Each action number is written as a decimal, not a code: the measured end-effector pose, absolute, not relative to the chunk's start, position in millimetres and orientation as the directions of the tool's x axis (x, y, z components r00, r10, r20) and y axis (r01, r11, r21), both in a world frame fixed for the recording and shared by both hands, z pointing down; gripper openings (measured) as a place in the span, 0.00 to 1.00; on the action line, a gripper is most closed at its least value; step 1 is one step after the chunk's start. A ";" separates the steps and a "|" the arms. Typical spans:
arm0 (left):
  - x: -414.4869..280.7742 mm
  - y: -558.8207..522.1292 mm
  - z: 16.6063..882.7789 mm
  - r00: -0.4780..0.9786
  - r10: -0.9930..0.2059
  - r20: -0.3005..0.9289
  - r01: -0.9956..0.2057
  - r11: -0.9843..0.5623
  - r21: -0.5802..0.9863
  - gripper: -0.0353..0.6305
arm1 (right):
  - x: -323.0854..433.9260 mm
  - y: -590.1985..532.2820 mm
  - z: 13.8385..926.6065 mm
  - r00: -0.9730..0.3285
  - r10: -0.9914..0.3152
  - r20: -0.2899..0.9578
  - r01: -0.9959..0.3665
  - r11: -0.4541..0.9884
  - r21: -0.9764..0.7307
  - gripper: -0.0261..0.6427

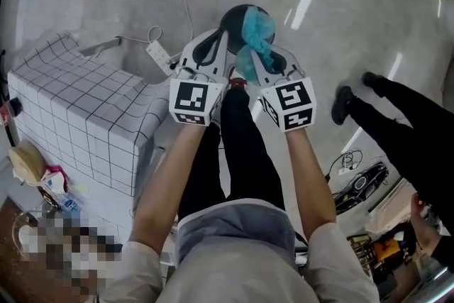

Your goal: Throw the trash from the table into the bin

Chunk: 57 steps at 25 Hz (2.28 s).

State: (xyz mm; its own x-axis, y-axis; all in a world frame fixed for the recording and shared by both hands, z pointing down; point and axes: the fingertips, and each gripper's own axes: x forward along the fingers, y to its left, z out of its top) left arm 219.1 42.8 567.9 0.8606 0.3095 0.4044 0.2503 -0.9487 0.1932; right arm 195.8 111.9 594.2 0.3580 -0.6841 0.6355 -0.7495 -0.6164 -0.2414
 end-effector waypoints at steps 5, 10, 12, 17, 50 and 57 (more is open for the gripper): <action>224.5 56.0 593.1 0.849 0.325 0.417 0.267 -0.944 0.193 0.06 | 195.1 126.1 630.0 0.348 -0.662 0.664 -0.722 -0.641 -0.261 0.08; 221.6 64.1 631.0 0.839 0.330 0.433 0.269 -0.943 0.197 0.06 | 188.4 137.6 678.4 0.326 -0.639 0.696 -0.705 -0.655 -0.271 0.08; 221.4 67.0 642.6 0.837 0.330 0.435 0.267 -0.942 0.201 0.06 | 187.3 141.0 699.2 0.310 -0.629 0.713 -0.702 -0.657 -0.274 0.08; 227.6 71.6 683.6 0.821 0.342 0.458 0.282 -0.939 0.196 0.06 | 191.0 140.6 751.4 0.285 -0.611 0.738 -0.685 -0.668 -0.289 0.08; 229.0 94.5 808.0 0.776 0.371 0.510 0.305 -0.929 0.210 0.06 | 217.9 138.7 933.3 0.219 -0.512 0.830 -0.624 -0.728 -0.285 0.08; 231.3 93.0 824.0 0.780 0.357 0.514 0.286 -0.934 0.214 0.06 | 222.9 130.1 954.1 0.172 -0.503 0.847 -0.634 -0.714 -0.295 0.08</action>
